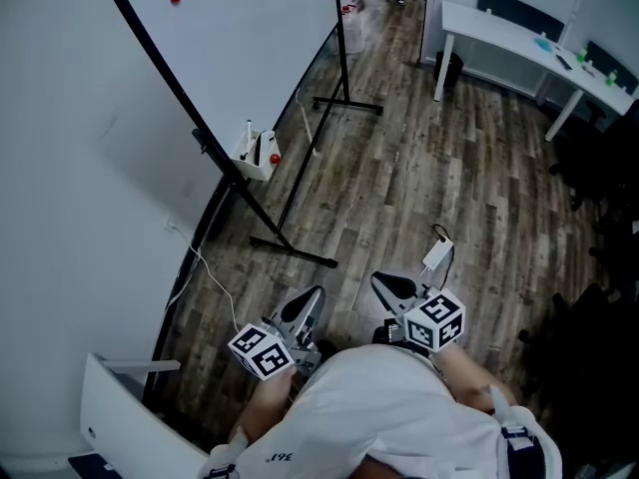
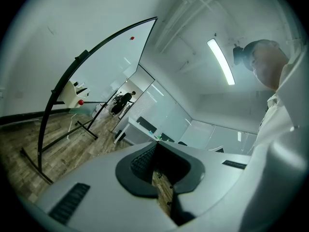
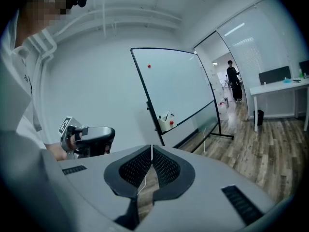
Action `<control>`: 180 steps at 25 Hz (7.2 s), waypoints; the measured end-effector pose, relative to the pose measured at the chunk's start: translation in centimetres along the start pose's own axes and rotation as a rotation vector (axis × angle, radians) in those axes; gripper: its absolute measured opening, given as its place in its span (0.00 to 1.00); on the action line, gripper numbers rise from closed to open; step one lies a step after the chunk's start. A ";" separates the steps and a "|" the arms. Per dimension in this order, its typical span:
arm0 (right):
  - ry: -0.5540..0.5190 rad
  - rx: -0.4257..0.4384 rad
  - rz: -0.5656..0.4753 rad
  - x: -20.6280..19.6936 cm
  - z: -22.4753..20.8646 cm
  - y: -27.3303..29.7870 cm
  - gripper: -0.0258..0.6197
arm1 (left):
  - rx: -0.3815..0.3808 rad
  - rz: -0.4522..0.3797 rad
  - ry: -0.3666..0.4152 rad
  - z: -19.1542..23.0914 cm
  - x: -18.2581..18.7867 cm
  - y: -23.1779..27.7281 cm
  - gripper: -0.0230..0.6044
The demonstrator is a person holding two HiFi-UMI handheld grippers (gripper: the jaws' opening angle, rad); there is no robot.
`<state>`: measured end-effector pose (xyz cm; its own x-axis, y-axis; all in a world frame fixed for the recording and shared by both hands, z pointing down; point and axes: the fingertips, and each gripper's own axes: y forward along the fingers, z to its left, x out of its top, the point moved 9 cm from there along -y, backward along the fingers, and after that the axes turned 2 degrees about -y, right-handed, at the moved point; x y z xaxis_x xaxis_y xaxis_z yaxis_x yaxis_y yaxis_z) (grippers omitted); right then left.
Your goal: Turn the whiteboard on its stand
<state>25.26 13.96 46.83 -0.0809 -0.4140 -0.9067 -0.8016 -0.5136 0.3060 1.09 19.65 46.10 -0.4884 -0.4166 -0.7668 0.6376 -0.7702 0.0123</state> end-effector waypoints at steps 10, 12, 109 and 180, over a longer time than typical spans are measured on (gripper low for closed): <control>0.009 0.002 -0.011 -0.2 -2.3 -2.0 0.08 | 0.003 -0.007 0.006 -1.2 -1.2 2.1 0.05; 0.010 0.005 -0.010 -0.3 -2.8 -2.4 0.08 | 0.016 -0.009 0.004 -1.6 -1.4 2.6 0.05; -0.059 0.106 0.086 9.6 0.2 32.6 0.09 | 0.144 -0.116 0.062 25.6 18.7 -3.8 0.19; -0.454 0.302 0.098 18.6 -0.4 50.9 0.18 | 0.377 -0.106 0.499 32.1 33.0 10.7 0.36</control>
<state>-16.86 -20.17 45.61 -0.3575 -0.0488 -0.9326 -0.9062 -0.2234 0.3590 -27.32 -17.81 41.52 -0.1431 -0.1235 -0.9820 0.3027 -0.9501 0.0754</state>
